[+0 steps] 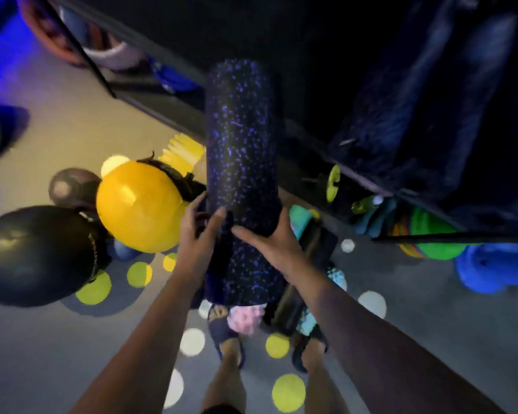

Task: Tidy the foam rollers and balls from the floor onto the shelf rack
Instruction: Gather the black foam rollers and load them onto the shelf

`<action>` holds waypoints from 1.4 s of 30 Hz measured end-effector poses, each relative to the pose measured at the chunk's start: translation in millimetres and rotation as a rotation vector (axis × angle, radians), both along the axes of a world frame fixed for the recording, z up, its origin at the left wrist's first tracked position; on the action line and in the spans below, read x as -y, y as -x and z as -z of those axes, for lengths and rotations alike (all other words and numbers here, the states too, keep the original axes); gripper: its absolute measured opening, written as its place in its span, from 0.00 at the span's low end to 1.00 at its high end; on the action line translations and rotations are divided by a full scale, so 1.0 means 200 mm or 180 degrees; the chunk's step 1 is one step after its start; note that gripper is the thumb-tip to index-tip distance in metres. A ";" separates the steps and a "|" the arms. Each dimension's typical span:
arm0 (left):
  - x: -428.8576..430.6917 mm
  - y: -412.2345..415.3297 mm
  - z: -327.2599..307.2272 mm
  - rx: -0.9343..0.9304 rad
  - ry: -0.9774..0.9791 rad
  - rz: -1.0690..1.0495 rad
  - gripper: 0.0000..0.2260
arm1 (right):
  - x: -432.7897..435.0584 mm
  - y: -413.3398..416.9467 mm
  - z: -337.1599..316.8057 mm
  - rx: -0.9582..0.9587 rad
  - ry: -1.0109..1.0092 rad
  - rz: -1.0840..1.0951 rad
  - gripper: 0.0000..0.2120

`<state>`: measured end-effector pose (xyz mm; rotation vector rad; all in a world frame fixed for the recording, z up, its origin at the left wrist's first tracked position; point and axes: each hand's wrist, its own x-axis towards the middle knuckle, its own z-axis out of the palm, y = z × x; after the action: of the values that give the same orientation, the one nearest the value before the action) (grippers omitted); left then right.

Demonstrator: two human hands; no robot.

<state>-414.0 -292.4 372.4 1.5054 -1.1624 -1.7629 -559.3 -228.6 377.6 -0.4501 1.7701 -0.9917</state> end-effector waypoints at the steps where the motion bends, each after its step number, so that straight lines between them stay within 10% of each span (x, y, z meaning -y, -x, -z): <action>1: 0.06 0.11 -0.11 -0.0249 0.0175 0.0011 0.17 | 0.05 0.12 -0.13 -0.0072 0.0134 0.0191 0.53; 5: 0.15 0.56 -0.40 -0.0636 0.0560 0.0061 0.12 | 0.08 0.66 -0.49 -0.0391 0.0593 0.0780 0.42; 14: -0.07 1.19 -0.34 -0.0253 0.0572 0.0457 0.10 | -0.06 1.69 -0.69 -0.1583 -0.0554 0.1174 0.60; 18: -0.15 1.24 -0.27 -0.0037 0.0370 0.0386 0.10 | -0.13 1.58 -0.67 -0.3255 -0.0857 0.0274 0.40; 22: -0.16 1.07 -0.11 0.0133 0.0072 0.0136 0.10 | -0.10 1.22 -0.62 -0.4821 0.0526 -0.0352 0.20; 29: -0.11 0.43 0.14 0.0443 -0.0357 -0.0158 0.07 | -0.03 0.49 -0.20 -0.4070 0.0773 -0.1260 0.13; 42: 0.06 -0.93 0.86 0.1296 -0.1092 0.0743 0.06 | 0.00 -0.68 0.89 -0.1347 -0.1655 -0.1309 0.19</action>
<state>-228.0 -304.8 201.0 2.0787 -1.3213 -1.9408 -422.4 -229.2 199.2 -0.6832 2.1036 -0.1333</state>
